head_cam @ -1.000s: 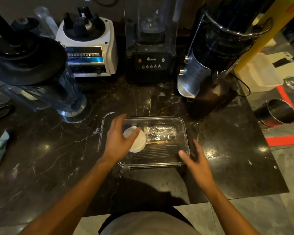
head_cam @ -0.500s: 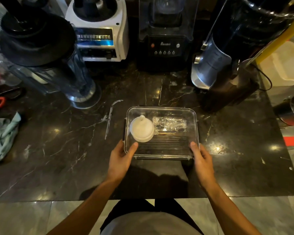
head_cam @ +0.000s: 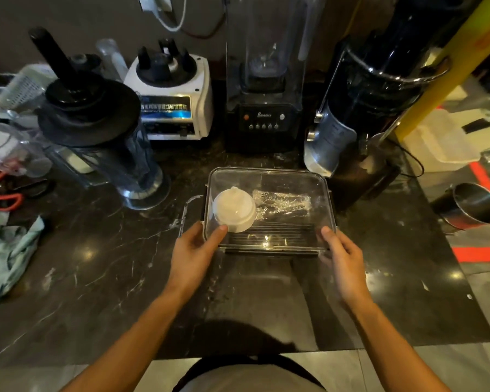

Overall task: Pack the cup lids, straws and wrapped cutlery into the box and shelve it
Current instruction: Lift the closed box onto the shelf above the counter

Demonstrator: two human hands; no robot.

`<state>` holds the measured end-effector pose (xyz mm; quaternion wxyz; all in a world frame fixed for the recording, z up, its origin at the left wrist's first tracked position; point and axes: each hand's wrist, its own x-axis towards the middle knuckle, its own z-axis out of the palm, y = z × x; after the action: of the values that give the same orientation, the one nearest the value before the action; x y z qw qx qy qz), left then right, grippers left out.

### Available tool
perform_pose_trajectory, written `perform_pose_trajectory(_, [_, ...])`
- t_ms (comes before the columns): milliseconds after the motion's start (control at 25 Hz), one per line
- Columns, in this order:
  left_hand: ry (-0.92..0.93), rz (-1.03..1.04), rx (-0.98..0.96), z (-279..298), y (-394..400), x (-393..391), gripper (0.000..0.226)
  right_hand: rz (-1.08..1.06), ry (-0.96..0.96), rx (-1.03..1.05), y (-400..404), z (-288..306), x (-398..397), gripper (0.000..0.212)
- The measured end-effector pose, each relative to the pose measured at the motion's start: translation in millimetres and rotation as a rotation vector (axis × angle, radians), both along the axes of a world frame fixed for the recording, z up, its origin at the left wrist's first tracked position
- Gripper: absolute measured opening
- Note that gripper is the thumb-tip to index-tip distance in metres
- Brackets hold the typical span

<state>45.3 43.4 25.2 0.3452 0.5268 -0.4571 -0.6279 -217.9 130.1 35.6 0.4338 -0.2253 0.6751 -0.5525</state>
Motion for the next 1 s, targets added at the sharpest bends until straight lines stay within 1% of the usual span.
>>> perform_pose_trajectory(40, [-0.001,0.003,-0.028,9.6,-3.5,-3.3,0.061,0.003,0.017,-0.031,-4.5,10.6,-2.2,0.021])
perform_pose_trajectory(120, [0.001,-0.005,-0.108,32.3,-9.9,-9.3,0.052,0.006,0.046,-0.095,-12.8,30.7,-6.8,0.028])
perform_pose_trajectory(240, [0.011,-0.022,-0.213,68.9,-19.9,-17.0,0.042,-0.015,0.087,-0.144,-25.0,62.7,-13.4,0.024])
perform_pose_trajectory(360, [-0.003,-0.002,-0.323,97.2,-32.0,-23.0,0.043,-0.012,0.132,-0.171,-33.5,93.6,-14.3,0.025])
perform_pose_trajectory(480, [0.018,0.038,-0.374,123.1,-41.6,-30.4,0.037,-0.031,0.168,-0.222,-36.2,122.8,-15.4,0.026])
perform_pose_trajectory(600, [0.022,0.026,-0.448,149.3,-46.7,-34.3,0.032,-0.058,0.223,-0.271,-34.3,148.6,-16.2,0.027])
perform_pose_trajectory(720, [0.052,0.016,-0.528,178.7,-49.3,-39.8,0.033,-0.064,0.263,-0.322,-32.7,178.1,-17.6,0.029])
perform_pose_trajectory(920, [0.082,0.011,-0.648,233.3,-55.3,-47.4,0.026,-0.079,0.313,-0.404,-32.5,246.2,-20.4,0.034])
perform_pose_trajectory(1000, [0.099,0.014,-0.695,253.5,-57.0,-50.9,0.028,-0.089,0.314,-0.425,-35.6,270.4,-25.6,0.034])
